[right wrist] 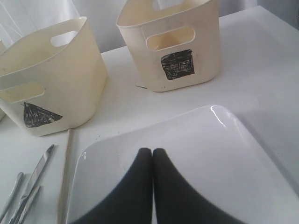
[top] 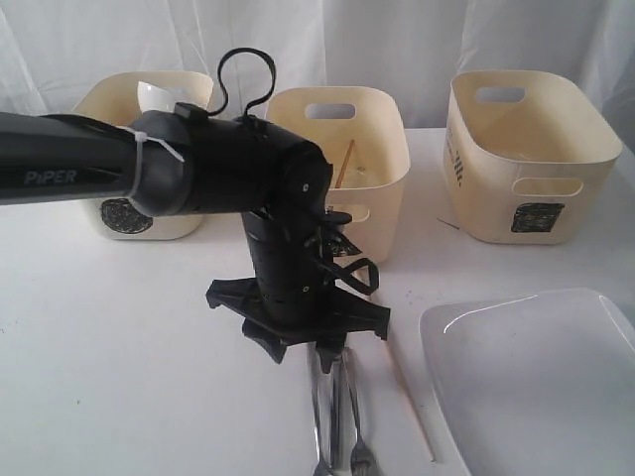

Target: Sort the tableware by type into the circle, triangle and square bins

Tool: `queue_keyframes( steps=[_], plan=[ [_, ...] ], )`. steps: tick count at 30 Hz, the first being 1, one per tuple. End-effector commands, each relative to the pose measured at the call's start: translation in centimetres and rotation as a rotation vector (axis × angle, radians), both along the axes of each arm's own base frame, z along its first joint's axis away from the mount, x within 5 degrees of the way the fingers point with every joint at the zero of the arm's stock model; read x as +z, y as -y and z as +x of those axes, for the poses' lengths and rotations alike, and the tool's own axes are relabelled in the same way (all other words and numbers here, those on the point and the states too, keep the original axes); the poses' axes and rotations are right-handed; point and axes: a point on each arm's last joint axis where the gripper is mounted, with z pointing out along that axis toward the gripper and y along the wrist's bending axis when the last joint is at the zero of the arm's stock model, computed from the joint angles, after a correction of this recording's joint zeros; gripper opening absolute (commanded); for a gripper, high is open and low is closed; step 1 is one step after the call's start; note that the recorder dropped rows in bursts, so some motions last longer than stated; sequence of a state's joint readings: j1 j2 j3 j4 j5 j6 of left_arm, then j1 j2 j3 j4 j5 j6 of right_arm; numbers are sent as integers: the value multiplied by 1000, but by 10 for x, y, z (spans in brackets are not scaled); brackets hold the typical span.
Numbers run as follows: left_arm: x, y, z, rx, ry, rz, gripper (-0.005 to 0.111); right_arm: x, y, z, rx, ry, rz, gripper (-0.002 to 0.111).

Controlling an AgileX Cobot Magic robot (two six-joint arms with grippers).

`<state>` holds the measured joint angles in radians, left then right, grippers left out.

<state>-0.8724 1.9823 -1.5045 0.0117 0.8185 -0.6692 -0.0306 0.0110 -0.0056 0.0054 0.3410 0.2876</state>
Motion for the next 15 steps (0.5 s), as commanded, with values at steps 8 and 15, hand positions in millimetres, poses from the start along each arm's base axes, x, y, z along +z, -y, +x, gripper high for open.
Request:
queue_keyframes(
  steps=[8,15],
  plan=[
    [-12,6,0,50,-42,22,56,-1,0,0,-1,2,-2,0],
    [-18,8,-1,52,-54,37,56,-1,0,0,-1,2,-2,0]
  ],
)
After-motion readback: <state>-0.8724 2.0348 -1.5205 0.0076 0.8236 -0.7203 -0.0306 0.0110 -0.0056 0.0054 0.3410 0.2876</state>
